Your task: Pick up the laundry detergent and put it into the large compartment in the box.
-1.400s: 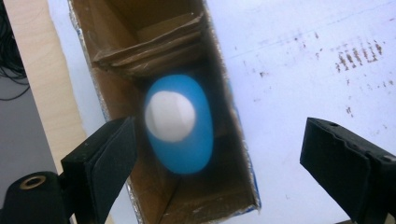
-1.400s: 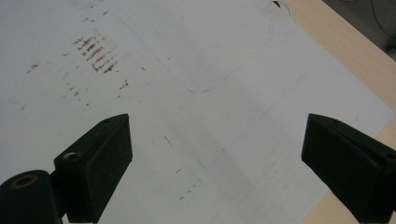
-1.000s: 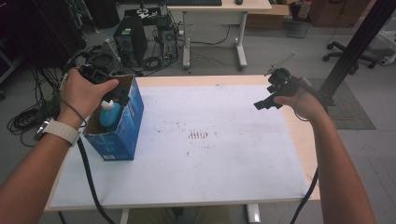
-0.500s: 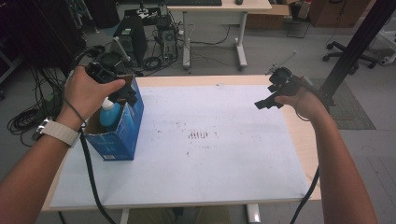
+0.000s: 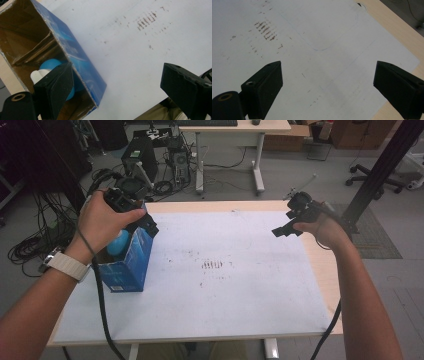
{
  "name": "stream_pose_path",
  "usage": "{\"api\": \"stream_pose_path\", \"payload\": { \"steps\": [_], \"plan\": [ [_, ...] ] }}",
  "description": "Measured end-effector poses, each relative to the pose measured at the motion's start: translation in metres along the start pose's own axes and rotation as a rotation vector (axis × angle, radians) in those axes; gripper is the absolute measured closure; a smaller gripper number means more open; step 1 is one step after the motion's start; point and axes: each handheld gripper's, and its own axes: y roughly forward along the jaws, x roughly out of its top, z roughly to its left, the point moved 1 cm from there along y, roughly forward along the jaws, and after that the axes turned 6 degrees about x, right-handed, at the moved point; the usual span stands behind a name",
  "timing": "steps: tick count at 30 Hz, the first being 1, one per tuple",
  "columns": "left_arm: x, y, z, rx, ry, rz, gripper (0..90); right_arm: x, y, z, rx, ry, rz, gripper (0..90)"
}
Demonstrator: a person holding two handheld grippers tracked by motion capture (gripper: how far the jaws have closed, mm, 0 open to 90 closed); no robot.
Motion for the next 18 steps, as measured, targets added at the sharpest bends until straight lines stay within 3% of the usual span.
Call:
{"api": "stream_pose_path", "payload": {
  "steps": [7,18],
  "plan": [
    [0.002,-0.003,-0.007,-0.035,0.027,-0.019,11.7,-0.001,-0.001,0.000,-0.001,0.002,0.001,8.9],
    [0.007,-0.004,-0.016,-0.047,0.080,-0.025,11.7,0.000,0.000,0.001,0.002,-0.001,0.000,8.9]
  ]
}}
